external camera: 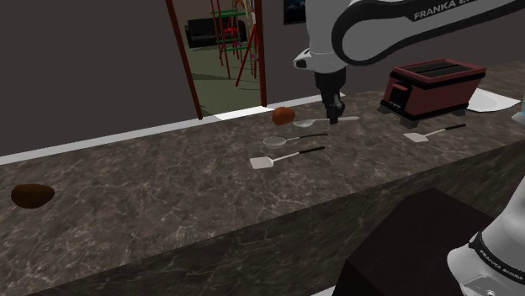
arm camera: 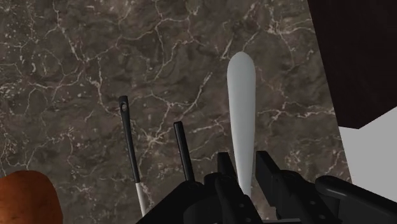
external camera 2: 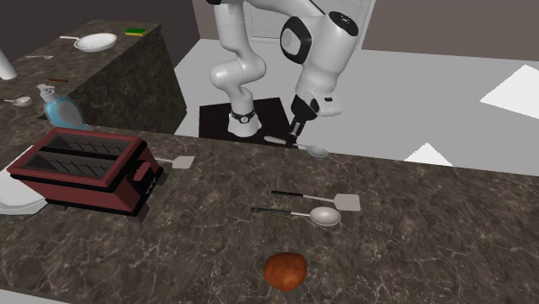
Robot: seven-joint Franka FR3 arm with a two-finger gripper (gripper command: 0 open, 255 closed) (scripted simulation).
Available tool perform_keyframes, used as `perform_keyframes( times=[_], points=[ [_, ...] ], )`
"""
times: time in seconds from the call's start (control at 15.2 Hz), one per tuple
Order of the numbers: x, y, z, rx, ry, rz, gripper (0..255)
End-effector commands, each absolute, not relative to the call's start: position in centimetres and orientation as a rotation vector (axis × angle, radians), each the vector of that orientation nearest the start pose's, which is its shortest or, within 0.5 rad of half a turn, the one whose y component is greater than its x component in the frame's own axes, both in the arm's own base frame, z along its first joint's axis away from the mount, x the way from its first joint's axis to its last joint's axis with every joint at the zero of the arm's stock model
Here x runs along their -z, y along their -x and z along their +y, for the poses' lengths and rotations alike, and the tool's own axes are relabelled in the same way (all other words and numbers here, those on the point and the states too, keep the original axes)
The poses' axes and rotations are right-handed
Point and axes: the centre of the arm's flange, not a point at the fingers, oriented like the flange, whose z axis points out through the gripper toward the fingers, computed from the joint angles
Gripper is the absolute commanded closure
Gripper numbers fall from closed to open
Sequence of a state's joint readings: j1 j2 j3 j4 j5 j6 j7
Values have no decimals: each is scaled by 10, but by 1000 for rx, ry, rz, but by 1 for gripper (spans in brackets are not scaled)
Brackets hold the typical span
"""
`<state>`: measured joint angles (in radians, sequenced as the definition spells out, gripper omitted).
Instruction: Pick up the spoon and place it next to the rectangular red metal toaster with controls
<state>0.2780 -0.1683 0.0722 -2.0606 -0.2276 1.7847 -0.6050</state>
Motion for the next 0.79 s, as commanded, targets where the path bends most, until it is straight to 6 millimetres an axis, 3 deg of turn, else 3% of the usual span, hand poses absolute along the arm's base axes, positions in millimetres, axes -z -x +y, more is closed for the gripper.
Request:
perform_keyframes(
  times=[0.0, 0.73],
  points=[
    [-513, -471, 154, -230, 2928, -1626, 255],
    [-571, -471, 154, -230, 2928, -1626, 255]
  ],
)
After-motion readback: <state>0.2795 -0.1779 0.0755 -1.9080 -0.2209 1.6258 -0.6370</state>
